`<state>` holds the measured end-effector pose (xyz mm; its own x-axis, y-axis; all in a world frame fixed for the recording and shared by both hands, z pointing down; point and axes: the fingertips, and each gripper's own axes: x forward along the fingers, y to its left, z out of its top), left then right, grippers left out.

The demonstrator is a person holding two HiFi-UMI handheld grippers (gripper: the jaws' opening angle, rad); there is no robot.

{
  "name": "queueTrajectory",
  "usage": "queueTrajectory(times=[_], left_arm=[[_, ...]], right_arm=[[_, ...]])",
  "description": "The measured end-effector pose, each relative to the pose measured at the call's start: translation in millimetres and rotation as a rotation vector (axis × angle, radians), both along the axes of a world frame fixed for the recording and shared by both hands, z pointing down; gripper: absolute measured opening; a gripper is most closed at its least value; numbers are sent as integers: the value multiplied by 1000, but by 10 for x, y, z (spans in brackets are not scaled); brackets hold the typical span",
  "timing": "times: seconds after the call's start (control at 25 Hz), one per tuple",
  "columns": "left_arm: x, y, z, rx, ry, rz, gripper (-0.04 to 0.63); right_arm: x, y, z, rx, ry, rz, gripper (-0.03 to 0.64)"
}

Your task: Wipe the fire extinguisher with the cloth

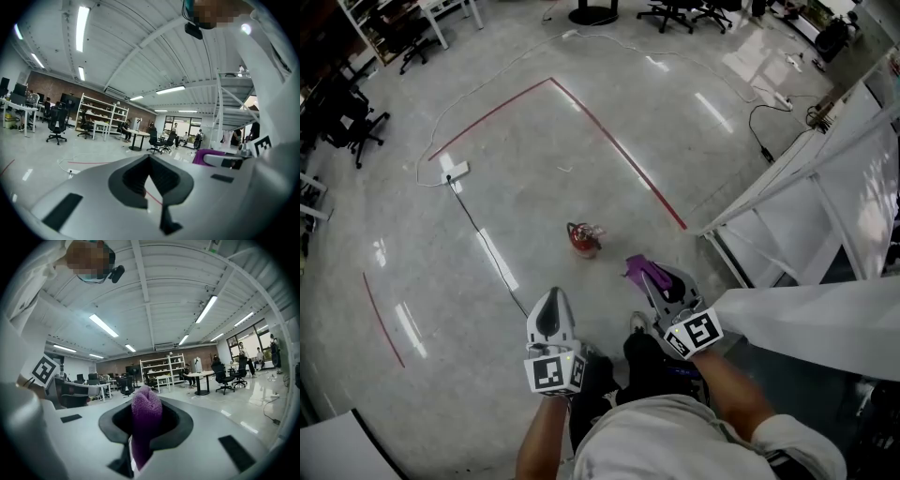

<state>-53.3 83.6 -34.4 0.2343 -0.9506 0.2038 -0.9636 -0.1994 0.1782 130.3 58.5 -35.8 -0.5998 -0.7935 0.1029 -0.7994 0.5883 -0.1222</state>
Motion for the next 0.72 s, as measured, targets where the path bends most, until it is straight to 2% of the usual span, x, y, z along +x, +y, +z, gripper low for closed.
queueTrajectory(times=[0.28, 0.52, 0.6, 0.72], left_arm=[[330, -508, 313, 31, 1, -33, 3], [311, -602, 907, -28, 33, -48, 3], [284, -658, 1176, -22, 24, -48, 3], [245, -784, 1693, -28, 58, -48, 3]], right_arm=[[114, -642, 552, 9, 8, -122, 67], [158, -892, 1124, -1, 39, -115, 67], [130, -932, 1374, 7, 54, -109, 67], [37, -1012, 1776, 15, 54, -107, 67]])
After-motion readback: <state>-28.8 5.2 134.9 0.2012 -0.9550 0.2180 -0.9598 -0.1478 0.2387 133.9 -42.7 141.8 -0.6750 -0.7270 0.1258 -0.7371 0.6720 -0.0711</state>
